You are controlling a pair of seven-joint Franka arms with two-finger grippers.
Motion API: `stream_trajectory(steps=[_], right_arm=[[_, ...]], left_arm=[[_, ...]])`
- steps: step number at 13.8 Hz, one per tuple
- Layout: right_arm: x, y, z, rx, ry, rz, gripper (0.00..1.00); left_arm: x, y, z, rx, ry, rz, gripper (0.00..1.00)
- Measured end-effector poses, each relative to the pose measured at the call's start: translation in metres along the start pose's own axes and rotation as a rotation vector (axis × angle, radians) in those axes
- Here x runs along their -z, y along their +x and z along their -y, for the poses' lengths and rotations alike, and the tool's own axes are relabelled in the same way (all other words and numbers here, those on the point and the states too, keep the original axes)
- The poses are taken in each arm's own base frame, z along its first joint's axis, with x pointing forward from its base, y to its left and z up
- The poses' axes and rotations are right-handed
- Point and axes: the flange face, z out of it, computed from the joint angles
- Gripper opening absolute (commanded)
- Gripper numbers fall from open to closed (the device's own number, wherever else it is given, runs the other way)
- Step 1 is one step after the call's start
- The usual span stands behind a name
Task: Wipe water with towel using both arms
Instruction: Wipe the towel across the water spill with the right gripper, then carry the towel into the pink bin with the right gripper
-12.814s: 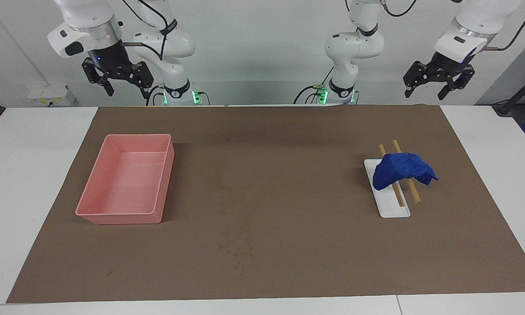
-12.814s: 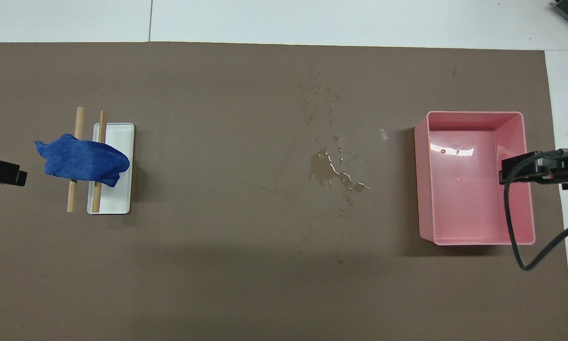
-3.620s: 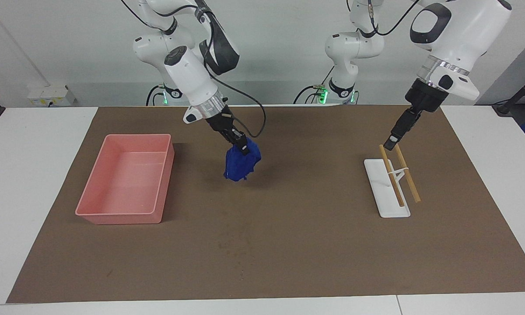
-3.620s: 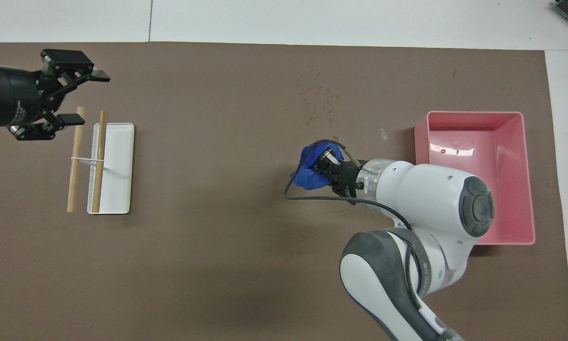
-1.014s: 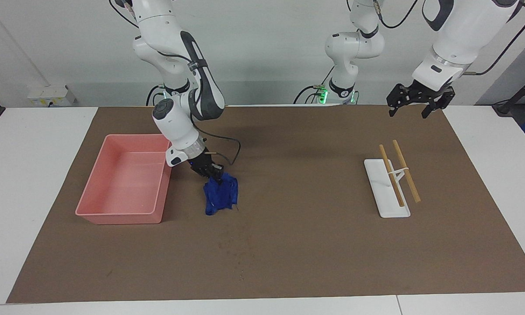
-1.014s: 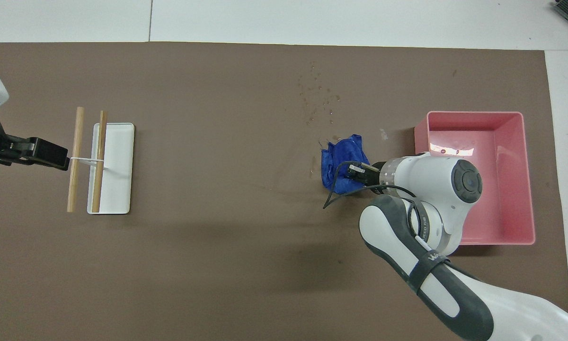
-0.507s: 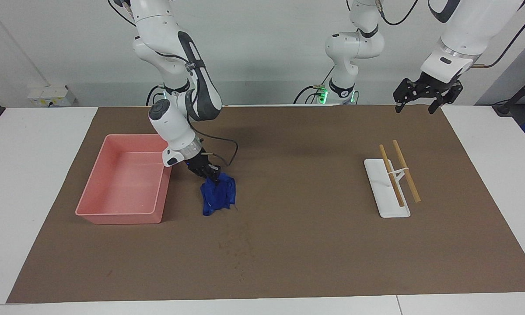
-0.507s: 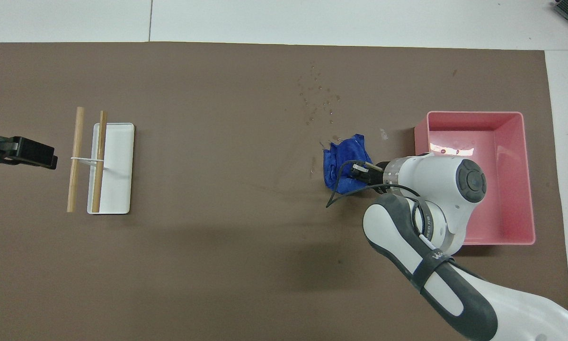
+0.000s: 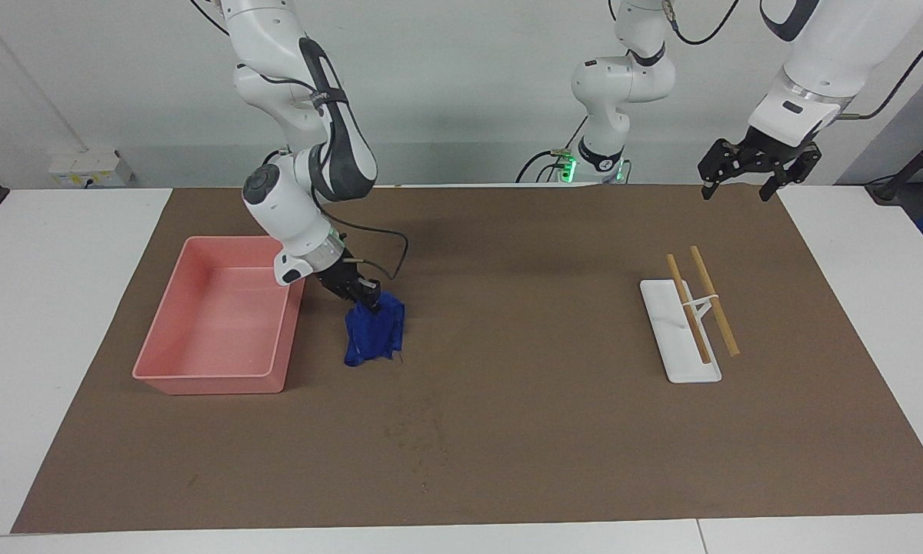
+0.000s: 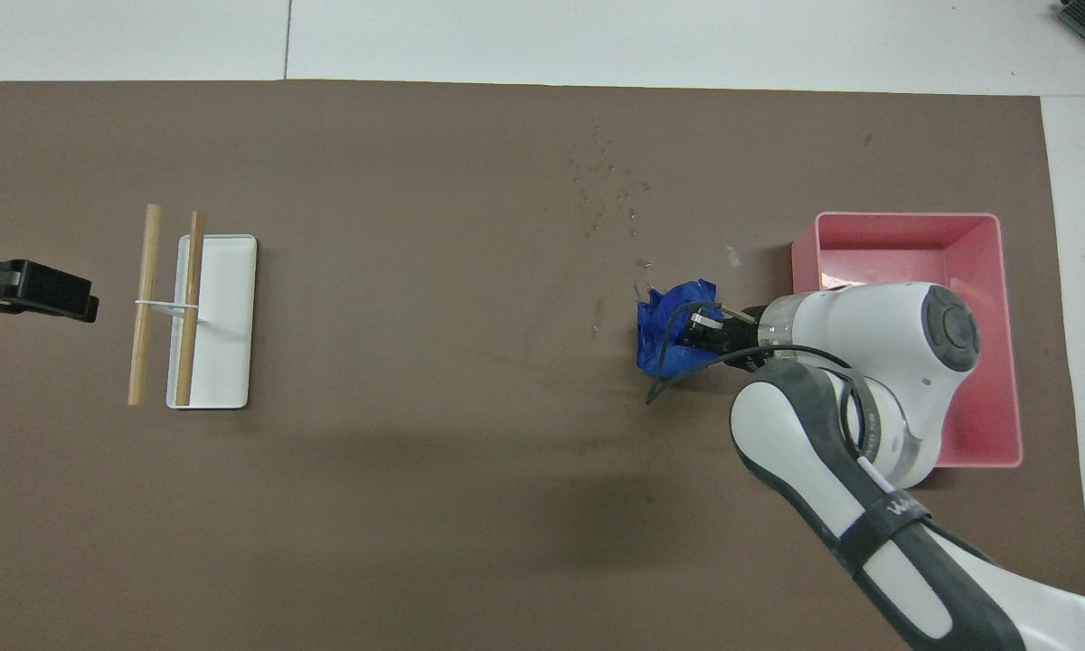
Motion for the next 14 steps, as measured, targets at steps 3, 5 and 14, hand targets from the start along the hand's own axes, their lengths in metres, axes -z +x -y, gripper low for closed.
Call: stream_trajectory(steps=[3, 5, 14], right_arm=[[0.078, -0.017, 0.034, 0.014, 0.027, 0.008, 0.0], [0.124, -0.03, 0.05, 0.03, -0.031, -0.023, 0.0], [0.194, 0.04, -0.067, 0.169, -0.27, -0.096, 0.0]], left_arm=[[-0.004, 0.003, -0.006, -0.015, 0.0, 0.007, 1.0], [-0.005, 0.003, -0.006, -0.017, 0.0, 0.009, 1.0], [-0.006, 0.003, -0.007, -0.018, 0.0, 0.011, 1.0]])
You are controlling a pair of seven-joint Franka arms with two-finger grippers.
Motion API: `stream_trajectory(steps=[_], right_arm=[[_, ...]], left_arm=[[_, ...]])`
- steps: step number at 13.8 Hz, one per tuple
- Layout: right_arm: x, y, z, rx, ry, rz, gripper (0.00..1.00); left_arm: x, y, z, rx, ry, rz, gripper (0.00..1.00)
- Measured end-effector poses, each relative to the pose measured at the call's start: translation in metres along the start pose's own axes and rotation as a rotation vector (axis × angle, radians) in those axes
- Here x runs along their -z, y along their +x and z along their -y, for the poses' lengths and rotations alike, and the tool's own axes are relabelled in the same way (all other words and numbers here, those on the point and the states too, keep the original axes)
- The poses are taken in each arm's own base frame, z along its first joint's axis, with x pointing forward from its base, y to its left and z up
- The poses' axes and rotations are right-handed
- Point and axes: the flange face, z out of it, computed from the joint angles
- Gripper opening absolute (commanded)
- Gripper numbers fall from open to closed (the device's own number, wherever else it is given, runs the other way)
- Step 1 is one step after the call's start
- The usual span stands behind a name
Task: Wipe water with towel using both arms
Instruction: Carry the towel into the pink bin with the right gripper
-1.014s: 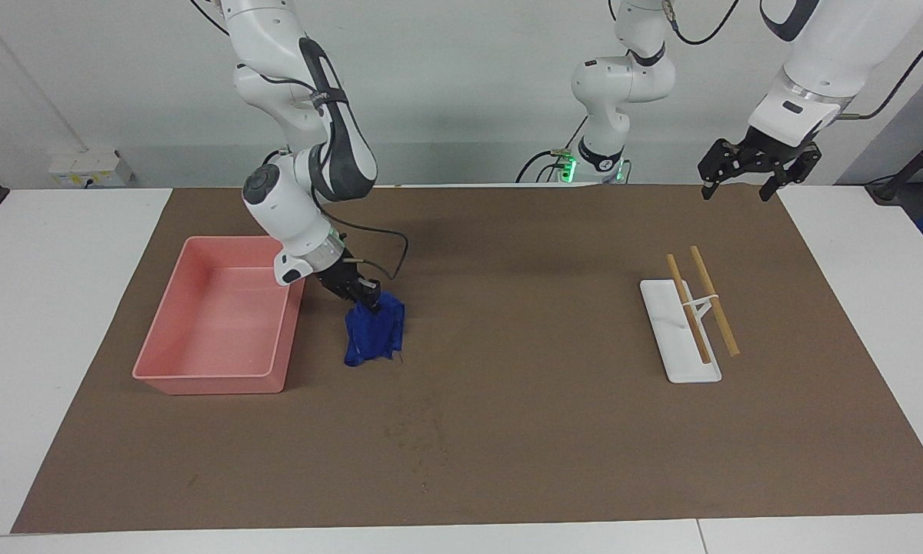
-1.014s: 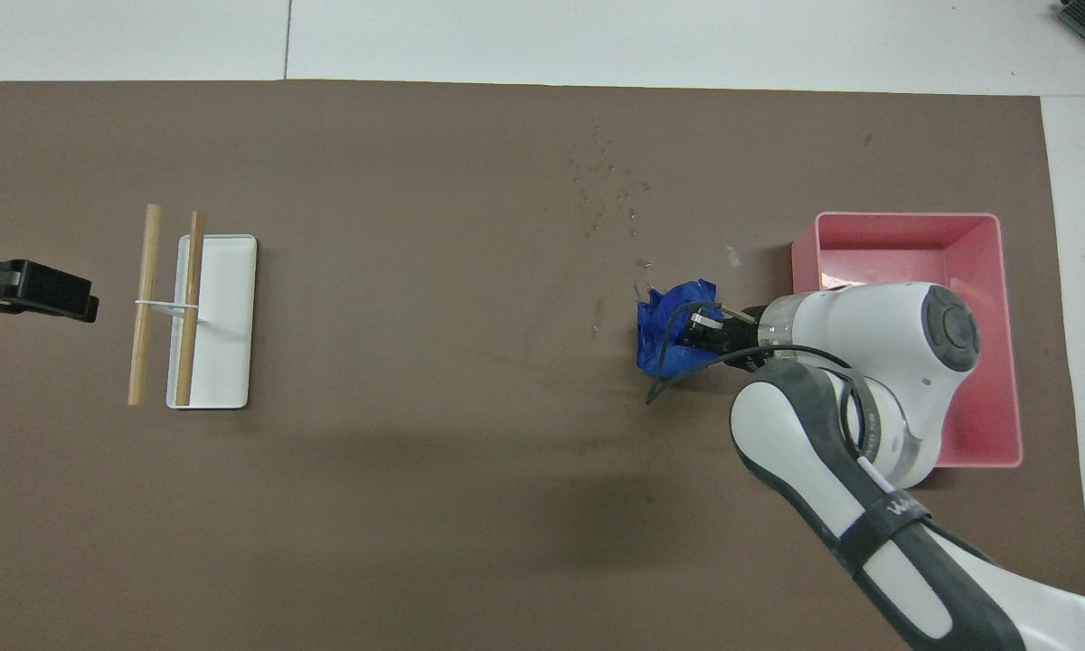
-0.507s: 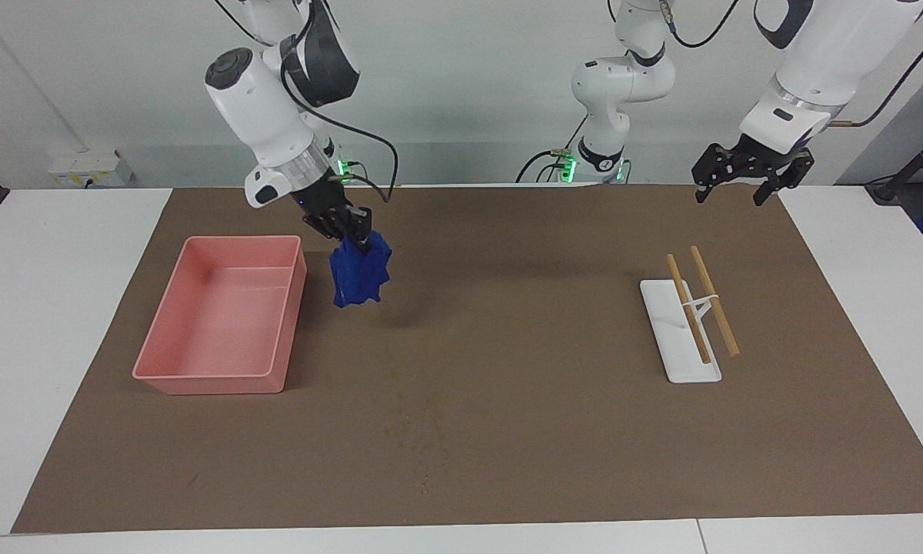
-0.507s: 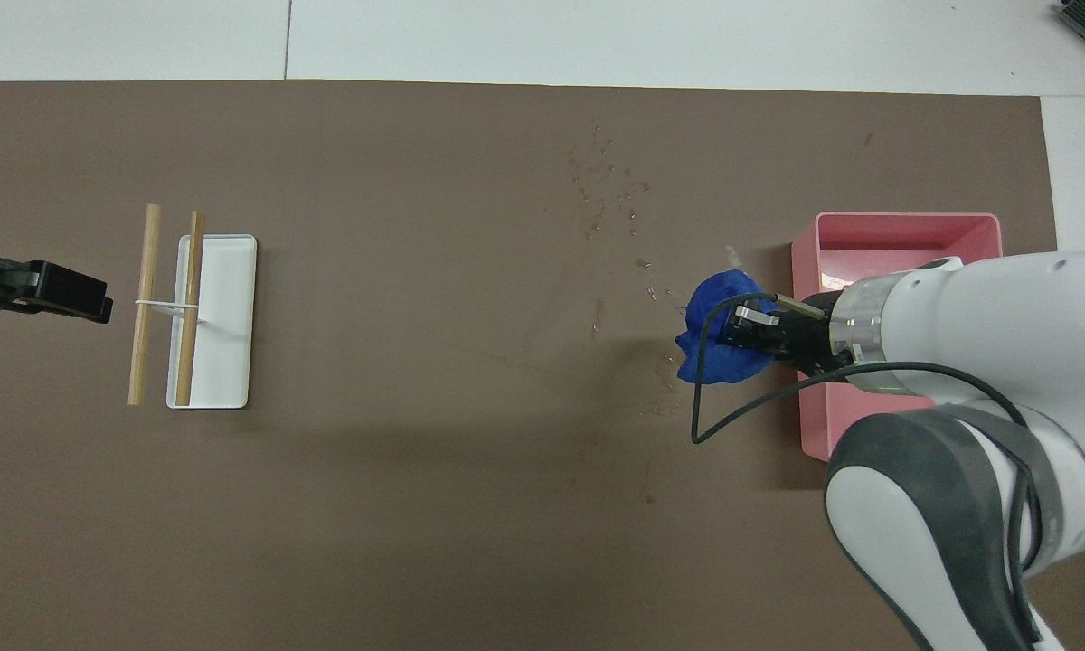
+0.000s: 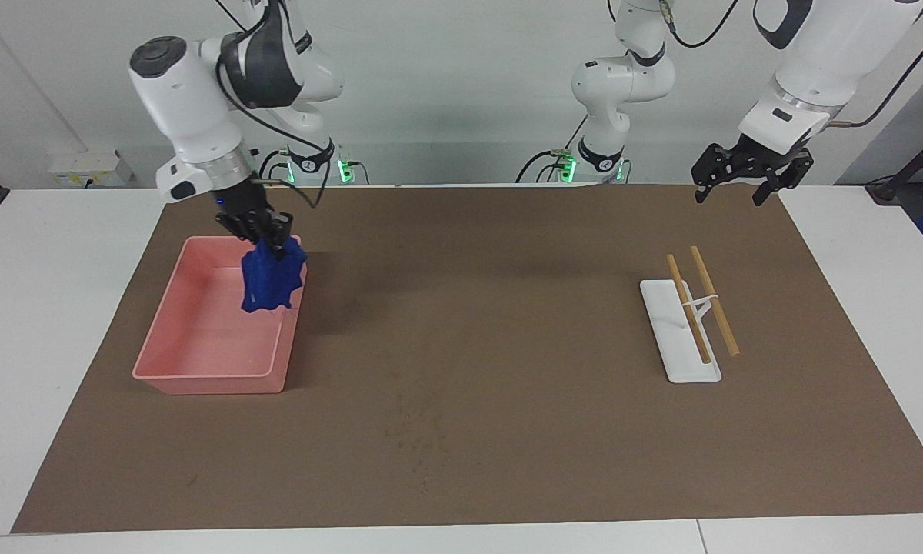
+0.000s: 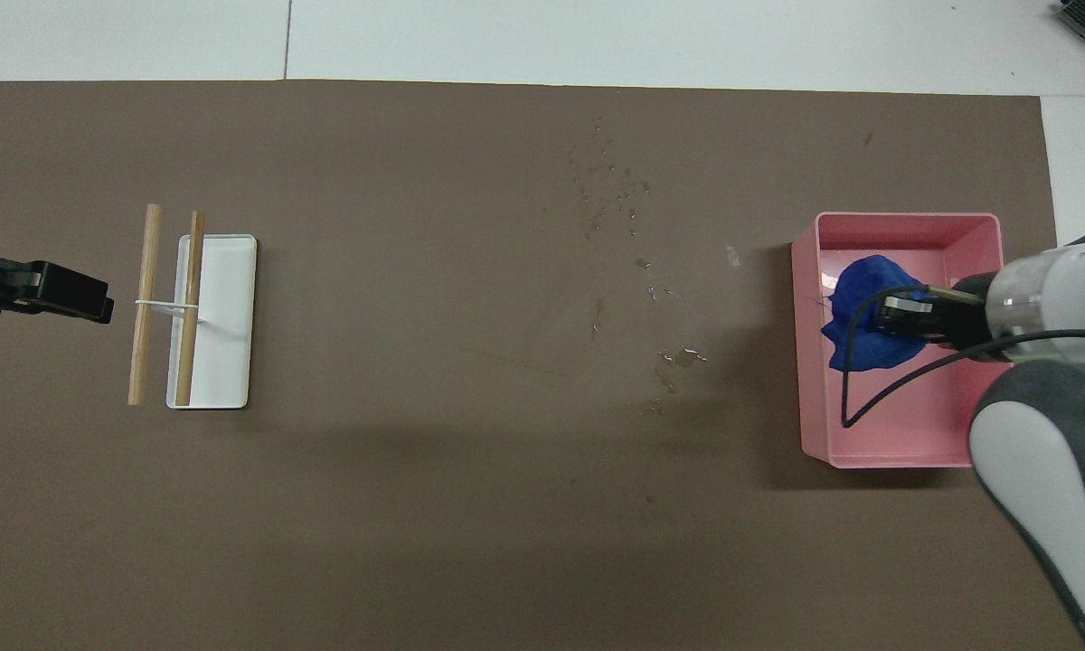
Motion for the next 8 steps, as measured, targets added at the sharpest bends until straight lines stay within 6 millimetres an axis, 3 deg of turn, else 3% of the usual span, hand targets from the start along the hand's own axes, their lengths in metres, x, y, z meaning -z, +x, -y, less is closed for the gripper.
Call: stream_trajectory(steps=[2, 5, 7, 8], right_arm=[[-0.017, 0.009, -0.049, 0.048, -0.01, 0.016, 0.0], [-0.064, 0.015, -0.075, 0.033, -0.018, 0.054, 0.0], [-0.101, 0.023, -0.077, 0.03, -0.021, 0.068, 0.72], [-0.115, 0.026, -0.076, 0.032, -0.022, 0.077, 1.0]], left_arm=[[0.0, 0.0, 0.0, 0.0, 0.0, 0.0, 1.0], [0.0, 0.0, 0.0, 0.0, 0.0, 0.0, 1.0], [0.0, 0.0, 0.0, 0.0, 0.0, 0.0, 1.0], [0.0, 0.0, 0.0, 0.0, 0.0, 0.0, 1.0]])
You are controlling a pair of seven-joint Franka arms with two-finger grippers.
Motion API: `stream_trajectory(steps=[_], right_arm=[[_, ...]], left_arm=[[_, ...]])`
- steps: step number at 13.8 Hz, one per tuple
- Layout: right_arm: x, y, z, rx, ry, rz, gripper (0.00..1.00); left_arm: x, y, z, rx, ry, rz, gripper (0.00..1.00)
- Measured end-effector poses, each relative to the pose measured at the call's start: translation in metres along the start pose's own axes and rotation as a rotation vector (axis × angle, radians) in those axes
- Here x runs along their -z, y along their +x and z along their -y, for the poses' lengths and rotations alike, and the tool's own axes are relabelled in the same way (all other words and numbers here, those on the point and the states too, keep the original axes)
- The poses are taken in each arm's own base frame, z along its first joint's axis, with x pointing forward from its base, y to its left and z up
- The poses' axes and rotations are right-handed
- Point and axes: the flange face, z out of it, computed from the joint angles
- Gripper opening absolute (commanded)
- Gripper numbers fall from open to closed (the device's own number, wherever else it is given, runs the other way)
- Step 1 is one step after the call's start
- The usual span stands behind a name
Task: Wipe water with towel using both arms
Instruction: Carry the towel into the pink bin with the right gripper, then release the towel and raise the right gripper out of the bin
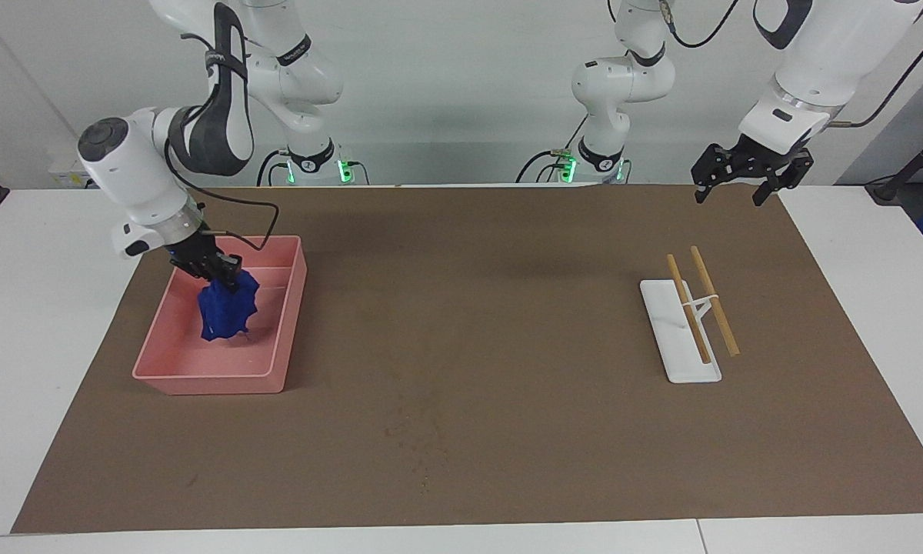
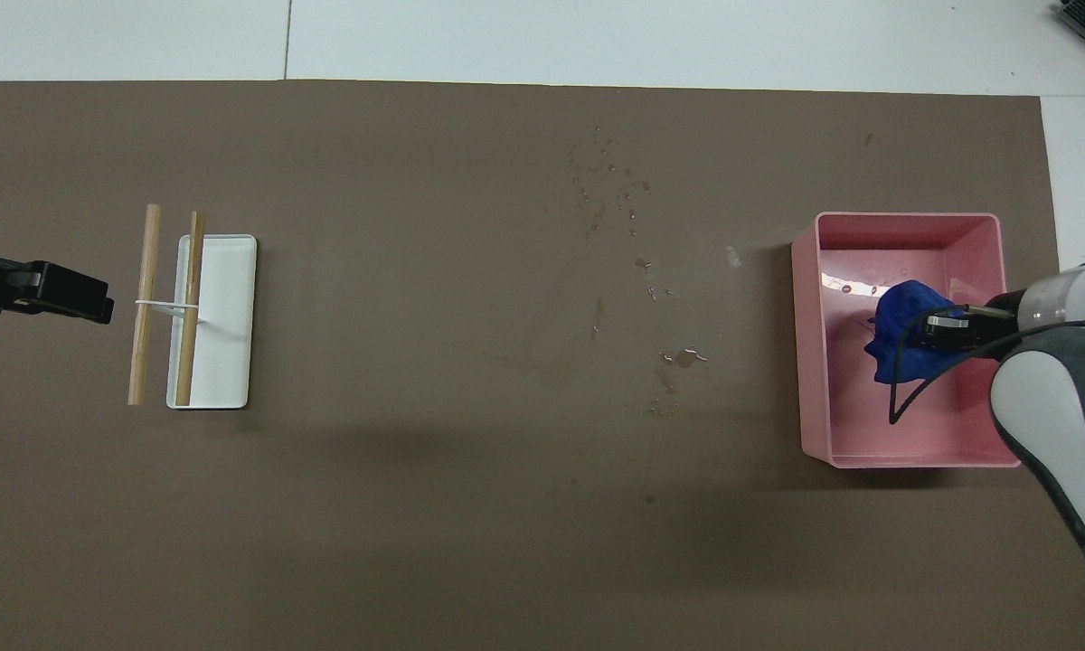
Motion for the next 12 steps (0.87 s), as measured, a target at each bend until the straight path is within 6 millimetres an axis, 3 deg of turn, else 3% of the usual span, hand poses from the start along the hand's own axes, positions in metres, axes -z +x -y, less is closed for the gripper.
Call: stream_trajectory(steps=[2, 5, 8, 12], right_arm=[[-0.012, 0.003, 0.002, 0.004, -0.001, 0.014, 1.0], [0.014, 0.006, 0.009, 0.015, 0.003, -0.001, 1.0], [0.084, 0.0, 0.034, 0.079, -0.024, 0.005, 1.0], [0.177, -0.009, 0.085, 0.145, -0.119, -0.039, 1.0]], left_arm=[[0.0, 0.0, 0.0, 0.0, 0.0, 0.0, 1.0], [0.0, 0.0, 0.0, 0.0, 0.0, 0.0, 1.0], [0.0, 0.0, 0.0, 0.0, 0.0, 0.0, 1.0], [0.0, 0.0, 0.0, 0.0, 0.0, 0.0, 1.0]])
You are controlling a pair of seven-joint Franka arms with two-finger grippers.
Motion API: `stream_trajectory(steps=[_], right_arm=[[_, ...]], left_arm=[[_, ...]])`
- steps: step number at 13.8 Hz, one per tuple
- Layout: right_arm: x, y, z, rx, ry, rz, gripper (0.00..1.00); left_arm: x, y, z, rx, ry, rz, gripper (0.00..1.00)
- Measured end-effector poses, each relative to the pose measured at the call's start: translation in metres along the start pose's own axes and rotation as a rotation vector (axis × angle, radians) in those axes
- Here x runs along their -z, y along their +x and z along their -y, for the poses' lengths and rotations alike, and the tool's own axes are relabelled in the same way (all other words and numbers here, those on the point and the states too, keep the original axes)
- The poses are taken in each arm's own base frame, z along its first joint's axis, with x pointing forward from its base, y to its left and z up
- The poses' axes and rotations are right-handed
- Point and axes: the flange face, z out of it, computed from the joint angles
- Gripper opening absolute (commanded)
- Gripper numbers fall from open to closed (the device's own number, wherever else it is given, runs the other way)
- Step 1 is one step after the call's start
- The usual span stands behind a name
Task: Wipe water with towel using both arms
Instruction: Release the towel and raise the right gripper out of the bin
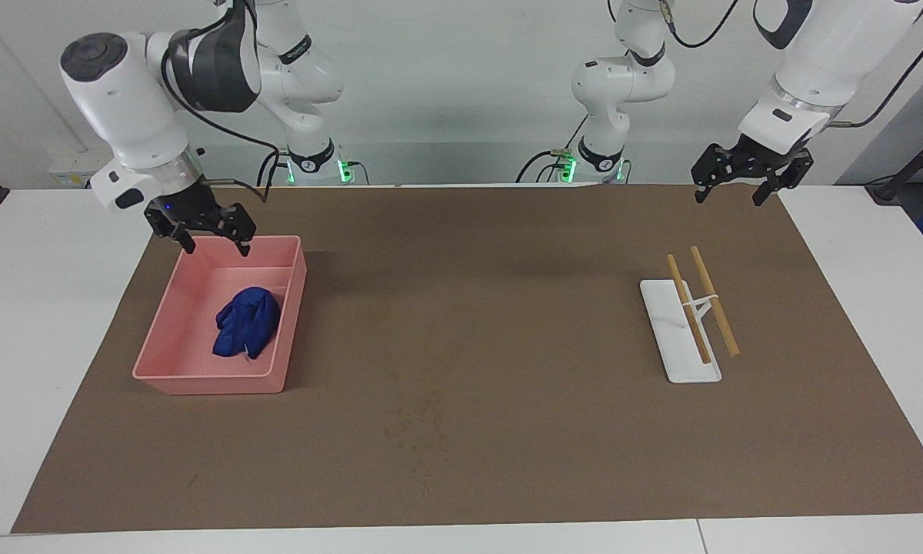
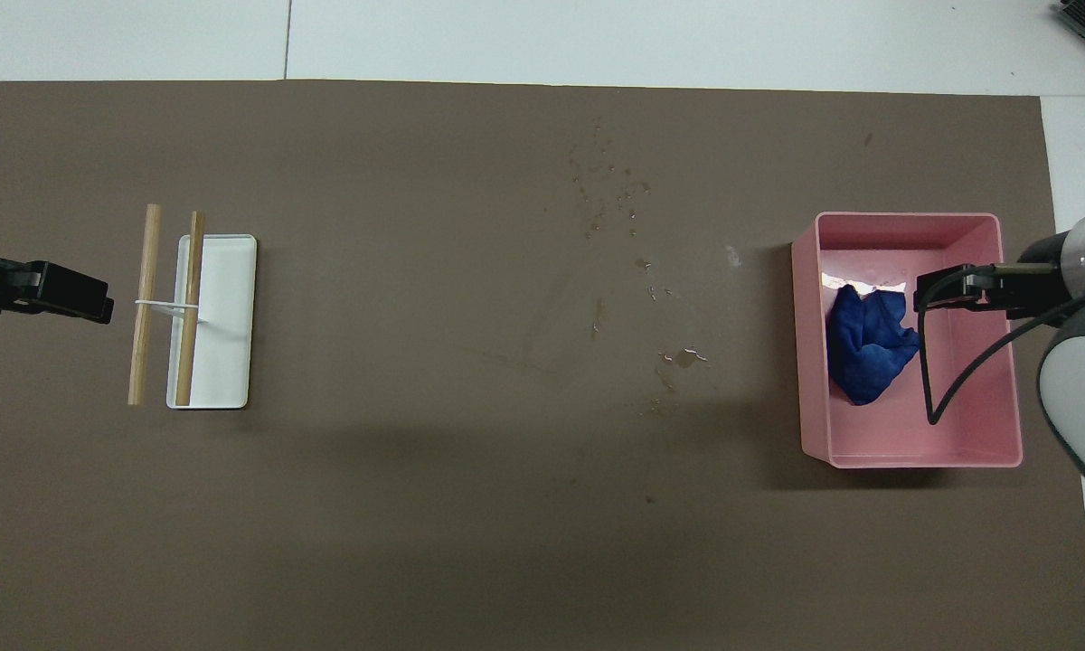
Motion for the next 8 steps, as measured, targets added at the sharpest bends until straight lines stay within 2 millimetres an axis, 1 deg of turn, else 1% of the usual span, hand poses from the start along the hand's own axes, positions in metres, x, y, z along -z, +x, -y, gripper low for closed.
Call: stream_trajectory(steps=[2, 4, 5, 6, 8], right_arm=[[0.039, -0.004, 0.016, -0.005, -0.011, 0.005, 1.0], [0.073, -0.008, 0.028, -0.028, -0.012, 0.015, 1.0], [0.083, -0.008, 0.031, -0.04, -0.013, 0.026, 1.0], [0.09, -0.008, 0.033, -0.048, -0.014, 0.036, 1.0], [0.093, -0.007, 0.032, -0.057, -0.009, 0.047, 1.0]], left_arm=[[0.0, 0.0, 0.0, 0.0, 0.0, 0.0, 1.0], [0.0, 0.0, 0.0, 0.0, 0.0, 0.0, 1.0], [0.0, 0.0, 0.0, 0.0, 0.0, 0.0, 1.0], [0.0, 0.0, 0.0, 0.0, 0.0, 0.0, 1.0], [0.0, 0.0, 0.0, 0.0, 0.0, 0.0, 1.0]])
